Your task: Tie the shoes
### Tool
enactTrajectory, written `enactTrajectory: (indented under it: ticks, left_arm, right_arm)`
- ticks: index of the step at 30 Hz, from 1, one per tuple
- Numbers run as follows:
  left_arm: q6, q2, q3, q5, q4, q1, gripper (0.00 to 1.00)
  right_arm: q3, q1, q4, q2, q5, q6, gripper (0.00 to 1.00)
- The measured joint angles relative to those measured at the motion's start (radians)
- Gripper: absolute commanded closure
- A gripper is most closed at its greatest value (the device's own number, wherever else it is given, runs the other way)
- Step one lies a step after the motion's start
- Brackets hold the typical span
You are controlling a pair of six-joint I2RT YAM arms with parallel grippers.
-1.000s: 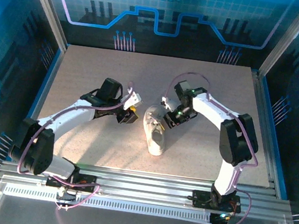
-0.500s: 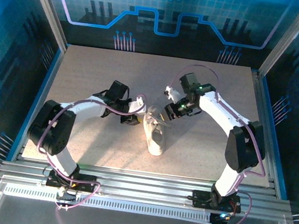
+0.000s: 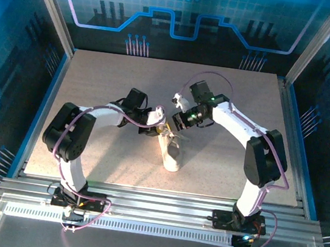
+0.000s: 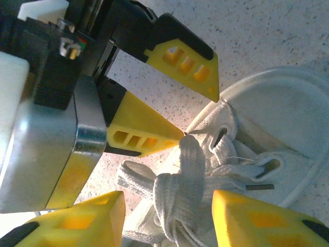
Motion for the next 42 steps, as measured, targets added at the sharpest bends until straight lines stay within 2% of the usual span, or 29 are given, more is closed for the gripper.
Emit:
enactTrajectory:
  ticks: [6, 8, 12, 17, 20, 32, 42]
  left_arm:
    - [0.019, 0.006, 0.0, 0.0, -0.019, -0.002, 0.55]
    - [0.021, 0.01, 0.0, 0.002, -0.023, -0.002, 0.62]
    - [0.006, 0.018, 0.005, 0.023, -0.03, -0.003, 0.82]
    - [-0.022, 0.015, 0.027, 0.064, 0.001, -0.033, 1.0]
    - [-0.035, 0.005, 0.027, 0.075, 0.008, -0.046, 1.0]
    - [-0.031, -0.085, 0.007, 0.059, -0.016, 0.027, 1.0]
    - [-0.027, -0.103, -0.019, 0.025, -0.064, 0.061, 1.0]
  right_arm:
    - [-0.047, 0.0, 0.049, 0.002, -0.034, 0.025, 0.54]
    - [-0.067, -0.003, 0.071, 0.002, -0.046, 0.033, 0.54]
    - [-0.114, -0.006, 0.129, 0.002, -0.074, 0.054, 0.56]
    - [-0.166, -0.005, 0.2, 0.002, -0.07, 0.087, 0.6]
    - [-0.179, -0.007, 0.237, -0.001, -0.066, 0.094, 0.62]
    - [-0.217, -0.026, 0.268, -0.033, -0.055, 0.099, 0.68]
    - [-0.229, -0.027, 0.267, -0.039, -0.044, 0.088, 0.68]
